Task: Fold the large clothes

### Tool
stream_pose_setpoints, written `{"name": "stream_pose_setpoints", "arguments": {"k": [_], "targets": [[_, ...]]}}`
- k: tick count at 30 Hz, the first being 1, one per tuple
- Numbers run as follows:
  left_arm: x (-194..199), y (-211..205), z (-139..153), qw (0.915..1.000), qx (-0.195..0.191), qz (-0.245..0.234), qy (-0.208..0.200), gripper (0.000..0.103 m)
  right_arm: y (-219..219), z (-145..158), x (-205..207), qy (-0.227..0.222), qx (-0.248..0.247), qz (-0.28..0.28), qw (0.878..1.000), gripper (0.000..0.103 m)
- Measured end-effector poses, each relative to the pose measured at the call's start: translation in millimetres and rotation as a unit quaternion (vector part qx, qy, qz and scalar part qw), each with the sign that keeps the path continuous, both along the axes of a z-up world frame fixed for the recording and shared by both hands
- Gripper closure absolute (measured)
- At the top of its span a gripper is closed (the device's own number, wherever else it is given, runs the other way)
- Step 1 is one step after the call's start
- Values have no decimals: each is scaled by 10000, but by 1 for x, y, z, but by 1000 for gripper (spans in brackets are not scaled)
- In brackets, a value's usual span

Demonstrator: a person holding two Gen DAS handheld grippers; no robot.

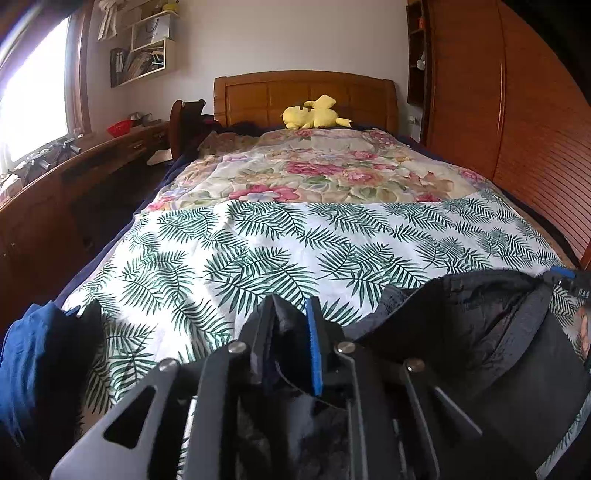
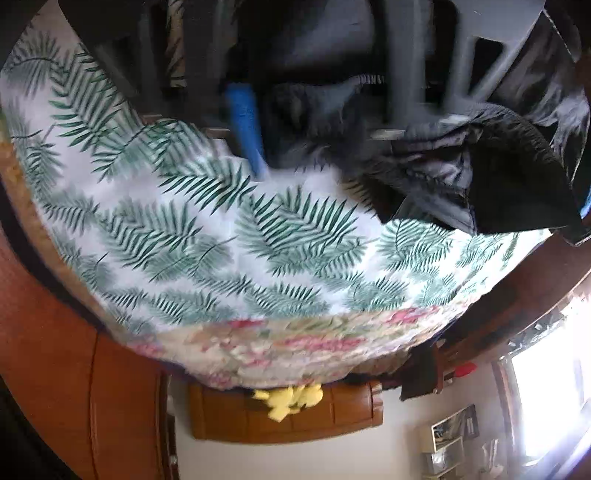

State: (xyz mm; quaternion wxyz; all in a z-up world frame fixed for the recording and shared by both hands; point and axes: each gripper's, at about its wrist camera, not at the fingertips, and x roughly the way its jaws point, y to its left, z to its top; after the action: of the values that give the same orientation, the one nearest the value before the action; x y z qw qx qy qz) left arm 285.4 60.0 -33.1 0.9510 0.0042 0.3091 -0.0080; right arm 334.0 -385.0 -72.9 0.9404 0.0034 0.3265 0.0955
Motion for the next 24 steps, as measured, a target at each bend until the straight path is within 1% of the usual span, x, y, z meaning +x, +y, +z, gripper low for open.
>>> {"name": "stream_pose_setpoints", "arguments": {"k": [2, 4, 8, 12, 16, 18, 21, 24], "targets": [[-4, 0, 1, 10000, 73, 24, -17, 82, -5, 3, 0, -2, -8, -32, 10000, 34], [-9, 2, 4, 9999, 81, 32, -70, 80, -9, 3, 1, 43, -49, -47, 10000, 34], [-19, 6, 10, 9999, 18, 45, -136, 75, -12, -4, 4, 141, -126, 47, 9998, 34], [-30, 6, 11, 9998, -130, -41, -146, 71, -11, -16, 11, 295, -161, 185, 9993, 34], [-41, -6, -5, 9988, -350, -337, 88, 69, -11, -20, 19, 310, -122, 159, 9993, 34], [-44, -15, -16, 9979, -415, -451, 191, 69, -13, -14, 16, 93, -15, 142, 9999, 33], [-50, -33, -33, 9953, -601, -668, 357, 69, -18, -4, 11, -103, 116, 113, 9998, 33], [-55, -49, -45, 9930, -716, -834, 427, 68, -20, 2, 4, -199, 40, 157, 9997, 32]]}}
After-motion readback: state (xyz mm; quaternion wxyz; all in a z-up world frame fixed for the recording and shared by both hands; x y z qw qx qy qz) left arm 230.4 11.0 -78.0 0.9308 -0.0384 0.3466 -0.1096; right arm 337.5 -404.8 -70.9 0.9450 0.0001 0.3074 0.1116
